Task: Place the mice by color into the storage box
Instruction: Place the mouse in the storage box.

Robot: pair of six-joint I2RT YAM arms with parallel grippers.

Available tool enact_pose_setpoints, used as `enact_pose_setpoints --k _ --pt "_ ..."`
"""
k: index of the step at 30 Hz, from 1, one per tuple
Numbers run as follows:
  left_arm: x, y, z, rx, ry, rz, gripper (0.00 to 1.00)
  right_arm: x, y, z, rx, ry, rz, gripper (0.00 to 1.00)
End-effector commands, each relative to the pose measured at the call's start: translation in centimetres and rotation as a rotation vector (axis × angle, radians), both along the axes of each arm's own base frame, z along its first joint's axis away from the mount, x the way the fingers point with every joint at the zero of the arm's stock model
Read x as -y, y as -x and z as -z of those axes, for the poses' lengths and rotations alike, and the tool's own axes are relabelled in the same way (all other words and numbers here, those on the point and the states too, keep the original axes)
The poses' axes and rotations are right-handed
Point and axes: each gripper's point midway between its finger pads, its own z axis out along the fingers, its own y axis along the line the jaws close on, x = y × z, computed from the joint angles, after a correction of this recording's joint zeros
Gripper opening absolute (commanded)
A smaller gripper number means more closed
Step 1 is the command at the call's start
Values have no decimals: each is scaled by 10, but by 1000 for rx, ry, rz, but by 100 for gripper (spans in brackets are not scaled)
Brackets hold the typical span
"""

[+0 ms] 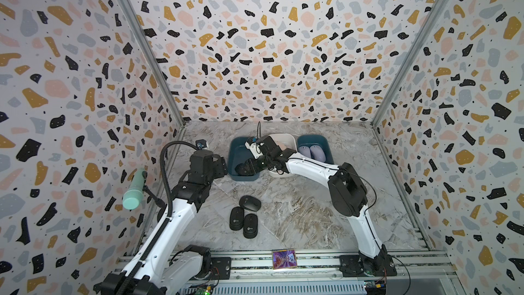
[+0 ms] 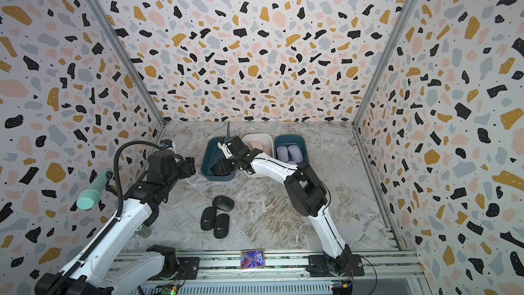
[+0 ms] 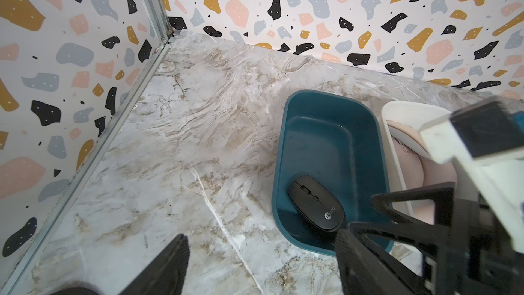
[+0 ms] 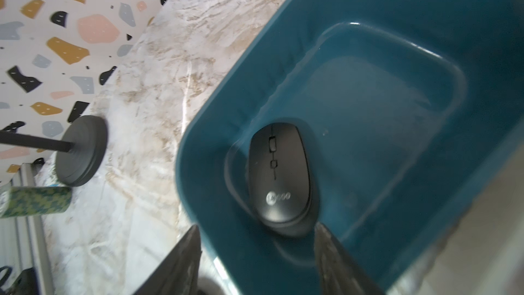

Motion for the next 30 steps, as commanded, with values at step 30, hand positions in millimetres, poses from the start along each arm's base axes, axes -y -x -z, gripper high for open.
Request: enact_pose_setpoints --k 30 --pt "7 -5 6 23 98 -7 80 25 155 45 229 294 -261 78"
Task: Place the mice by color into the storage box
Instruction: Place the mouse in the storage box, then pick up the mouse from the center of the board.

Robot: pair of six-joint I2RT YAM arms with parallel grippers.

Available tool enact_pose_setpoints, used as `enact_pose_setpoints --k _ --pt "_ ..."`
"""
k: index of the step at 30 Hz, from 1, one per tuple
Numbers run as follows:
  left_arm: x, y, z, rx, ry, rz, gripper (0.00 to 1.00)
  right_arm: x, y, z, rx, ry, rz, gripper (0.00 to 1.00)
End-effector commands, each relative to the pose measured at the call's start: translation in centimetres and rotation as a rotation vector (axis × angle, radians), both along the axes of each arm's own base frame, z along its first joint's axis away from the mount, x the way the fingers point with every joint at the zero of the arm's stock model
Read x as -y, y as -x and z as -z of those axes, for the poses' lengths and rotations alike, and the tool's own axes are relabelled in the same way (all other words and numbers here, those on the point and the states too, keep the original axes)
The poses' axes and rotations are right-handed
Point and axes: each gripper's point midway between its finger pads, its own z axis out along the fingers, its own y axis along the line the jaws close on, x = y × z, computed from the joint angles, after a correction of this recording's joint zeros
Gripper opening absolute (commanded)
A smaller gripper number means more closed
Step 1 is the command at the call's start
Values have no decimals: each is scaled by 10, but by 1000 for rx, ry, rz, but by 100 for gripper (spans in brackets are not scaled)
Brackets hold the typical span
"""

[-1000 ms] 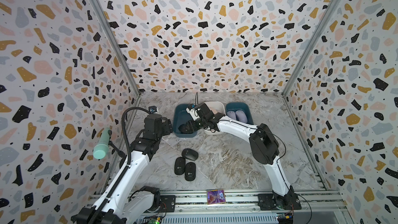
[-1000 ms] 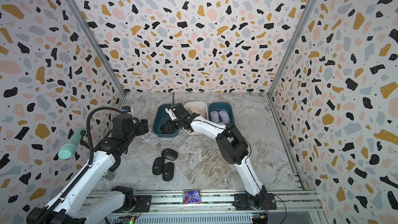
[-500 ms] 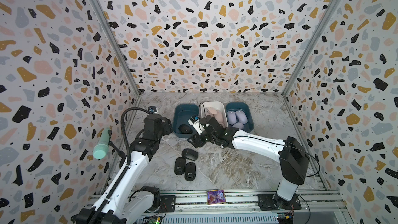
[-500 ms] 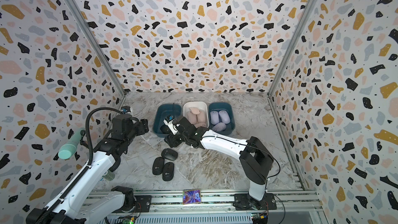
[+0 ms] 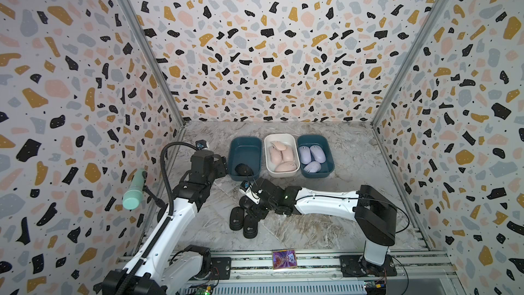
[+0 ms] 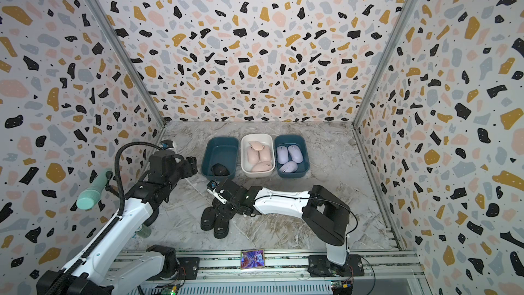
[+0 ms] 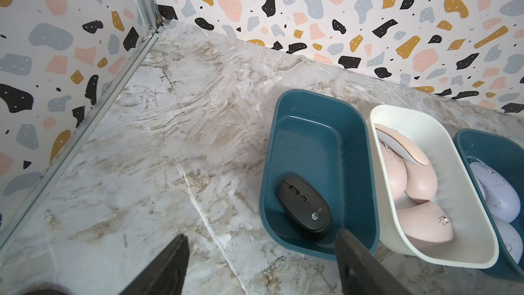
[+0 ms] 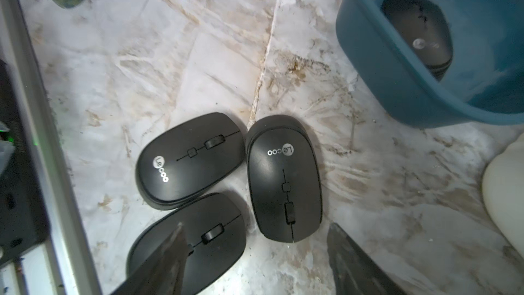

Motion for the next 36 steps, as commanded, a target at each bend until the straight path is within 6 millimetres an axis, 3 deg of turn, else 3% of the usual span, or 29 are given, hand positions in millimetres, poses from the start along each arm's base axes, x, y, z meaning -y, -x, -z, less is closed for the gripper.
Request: enact_pose_setpoints --k 1,13,26,36 --pt "-1 -1 0 26 25 -7 80 -8 -7 0 17 9 4 78" --pt "-2 1 -4 32 12 -7 80 -18 -18 19 32 54 41 79" --pt "-3 3 -4 33 11 -8 80 -22 -29 34 36 79 61 67" --pt "-4 4 -4 30 6 -16 80 -17 -35 46 -29 71 86 66"
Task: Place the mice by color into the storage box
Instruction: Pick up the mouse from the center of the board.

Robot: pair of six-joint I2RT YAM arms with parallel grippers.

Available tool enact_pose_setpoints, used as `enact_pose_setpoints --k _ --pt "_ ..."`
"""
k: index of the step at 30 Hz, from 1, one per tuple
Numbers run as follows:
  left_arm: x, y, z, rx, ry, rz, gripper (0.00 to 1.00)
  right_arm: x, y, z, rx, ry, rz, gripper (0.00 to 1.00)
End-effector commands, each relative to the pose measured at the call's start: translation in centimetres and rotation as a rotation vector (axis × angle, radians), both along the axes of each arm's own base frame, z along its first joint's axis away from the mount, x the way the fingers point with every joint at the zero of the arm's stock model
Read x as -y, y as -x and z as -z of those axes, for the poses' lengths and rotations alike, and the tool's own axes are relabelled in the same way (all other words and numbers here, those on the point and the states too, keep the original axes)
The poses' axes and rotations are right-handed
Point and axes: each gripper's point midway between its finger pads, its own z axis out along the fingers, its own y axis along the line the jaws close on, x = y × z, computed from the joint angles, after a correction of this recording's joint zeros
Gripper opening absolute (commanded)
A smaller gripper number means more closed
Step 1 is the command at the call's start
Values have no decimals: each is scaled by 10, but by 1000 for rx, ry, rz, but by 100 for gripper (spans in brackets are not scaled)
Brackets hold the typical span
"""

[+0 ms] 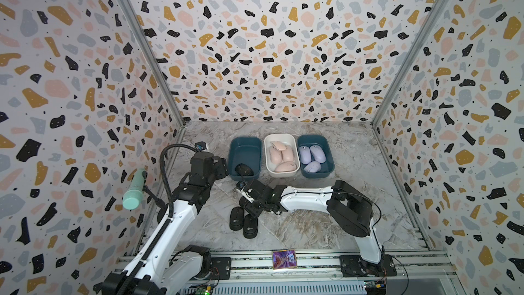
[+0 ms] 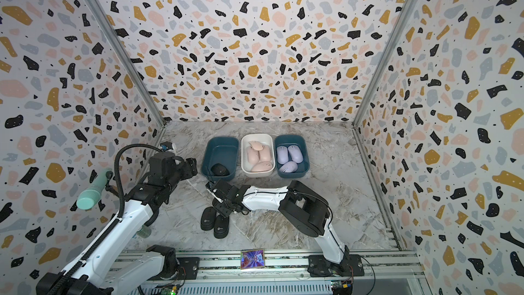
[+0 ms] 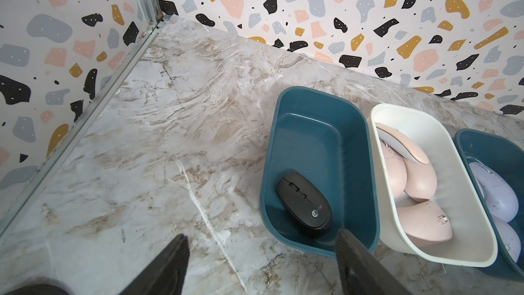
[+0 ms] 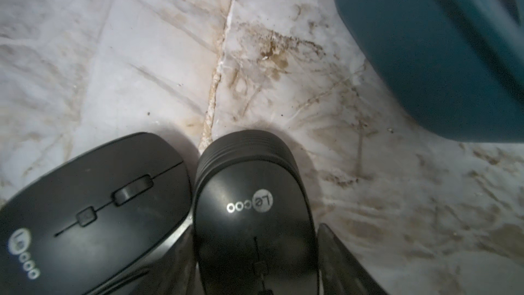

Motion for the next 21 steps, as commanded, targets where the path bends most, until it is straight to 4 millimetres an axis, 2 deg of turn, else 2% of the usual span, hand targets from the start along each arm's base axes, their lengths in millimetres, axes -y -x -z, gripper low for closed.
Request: enact_pose_setpoints --k 1,9,12,21 --pt "-4 0 -8 30 -3 -14 80 0 -5 3 -29 -1 22 67" --pt "-5 2 -9 34 3 -21 80 -3 -5 13 -42 11 20 68" --pt "-6 4 -10 33 0 -24 80 -2 -8 14 -37 15 27 64" --pt "-7 5 -11 35 -3 -28 80 -2 -12 4 -21 -5 43 57"
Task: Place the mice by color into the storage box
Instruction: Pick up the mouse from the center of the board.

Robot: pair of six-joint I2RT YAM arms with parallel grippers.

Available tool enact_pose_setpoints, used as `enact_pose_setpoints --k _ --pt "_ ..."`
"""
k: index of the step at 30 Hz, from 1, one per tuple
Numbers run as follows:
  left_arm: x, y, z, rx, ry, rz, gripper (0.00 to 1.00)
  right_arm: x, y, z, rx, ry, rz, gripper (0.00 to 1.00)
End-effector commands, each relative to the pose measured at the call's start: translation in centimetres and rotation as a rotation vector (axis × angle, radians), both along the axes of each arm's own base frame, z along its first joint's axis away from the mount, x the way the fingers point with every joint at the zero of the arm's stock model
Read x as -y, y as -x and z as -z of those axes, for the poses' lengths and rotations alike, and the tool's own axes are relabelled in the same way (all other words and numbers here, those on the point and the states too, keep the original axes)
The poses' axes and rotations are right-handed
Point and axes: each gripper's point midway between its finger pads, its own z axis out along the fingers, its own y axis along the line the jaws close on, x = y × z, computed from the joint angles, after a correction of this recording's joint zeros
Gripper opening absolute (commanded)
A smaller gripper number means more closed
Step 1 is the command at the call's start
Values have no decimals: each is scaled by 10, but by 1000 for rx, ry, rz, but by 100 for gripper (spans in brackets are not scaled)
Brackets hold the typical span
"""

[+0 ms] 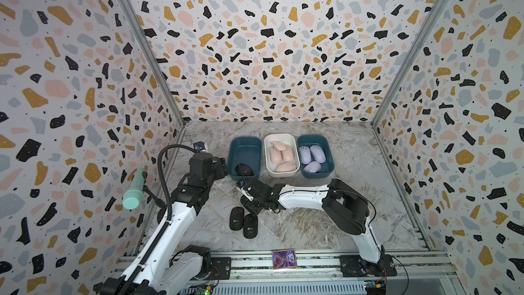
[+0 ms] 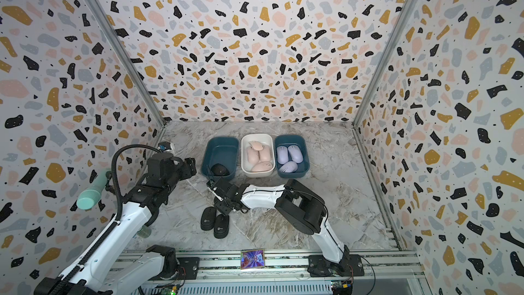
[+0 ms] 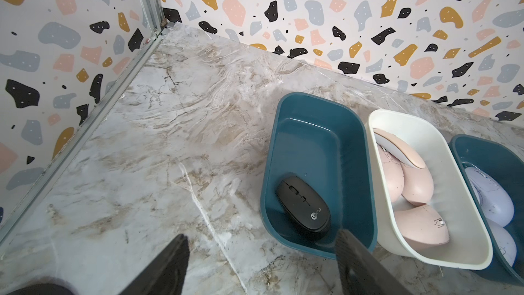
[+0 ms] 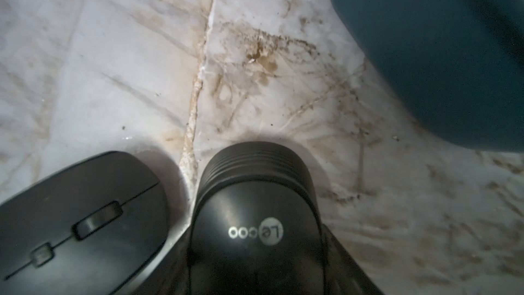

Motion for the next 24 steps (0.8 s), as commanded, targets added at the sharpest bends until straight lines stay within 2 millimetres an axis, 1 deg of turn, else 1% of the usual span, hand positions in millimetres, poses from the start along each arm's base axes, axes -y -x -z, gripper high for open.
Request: enact_pose_setpoints --k 1,5,11,17,21,24 --pt "-5 2 -5 16 -3 -18 80 3 -5 -10 3 -4 27 57" --pt "-6 1 -5 16 -9 -22 80 2 -8 -25 12 -32 34 56" --pt "-8 1 -3 6 -26 -26 80 1 -16 -66 48 -95 43 56" --pt "-8 -3 -6 10 -41 -20 80 2 -25 -107 79 -157 58 56" --pt "-5 -9 -7 20 -35 -1 80 2 -38 -136 104 -210 83 56" --pt "-6 -13 -9 34 -35 4 80 0 -52 -157 118 -246 106 56"
